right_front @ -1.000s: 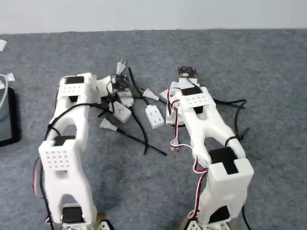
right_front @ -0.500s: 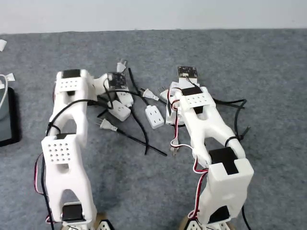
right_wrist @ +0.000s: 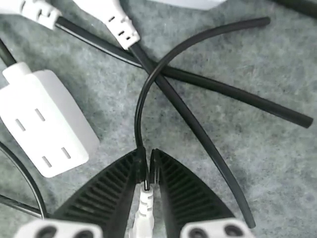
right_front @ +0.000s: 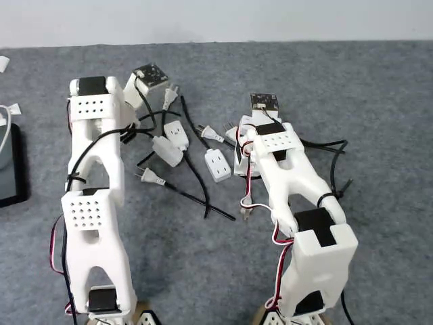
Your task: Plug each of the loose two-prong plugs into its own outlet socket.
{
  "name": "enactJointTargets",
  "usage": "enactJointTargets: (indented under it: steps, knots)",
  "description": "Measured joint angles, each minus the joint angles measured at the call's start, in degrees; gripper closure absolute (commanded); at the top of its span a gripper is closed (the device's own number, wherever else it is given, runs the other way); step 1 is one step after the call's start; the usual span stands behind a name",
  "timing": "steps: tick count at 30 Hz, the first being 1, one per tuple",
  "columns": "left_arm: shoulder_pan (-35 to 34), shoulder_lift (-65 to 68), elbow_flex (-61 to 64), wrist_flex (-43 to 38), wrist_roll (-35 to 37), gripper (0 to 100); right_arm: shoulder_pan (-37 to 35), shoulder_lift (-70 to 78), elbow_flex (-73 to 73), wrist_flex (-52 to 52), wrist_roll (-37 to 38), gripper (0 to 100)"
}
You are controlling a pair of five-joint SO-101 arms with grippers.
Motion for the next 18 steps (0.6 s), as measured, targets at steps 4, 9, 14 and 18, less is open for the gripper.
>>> enactJointTargets:
  steps: [4,9,14,18]
  knots:
    - [1.0,0.0,0.0,0.1,15.1,99,0.0,0.0,-0.1,0.0,0.0,97.0]
    - [1.1,0.0,2.6,0.1,36.8,99,0.0,0.0,-0.1,0.0,0.0,97.0]
    - [2.9,0.0,11.3,0.0,56.0,99,0.0,0.0,-0.1,0.0,0.0,97.0]
    - [4.9,-0.2,18.0,-0.1,58.2,99,0.0,0.0,-0.1,0.0,0.0,97.0]
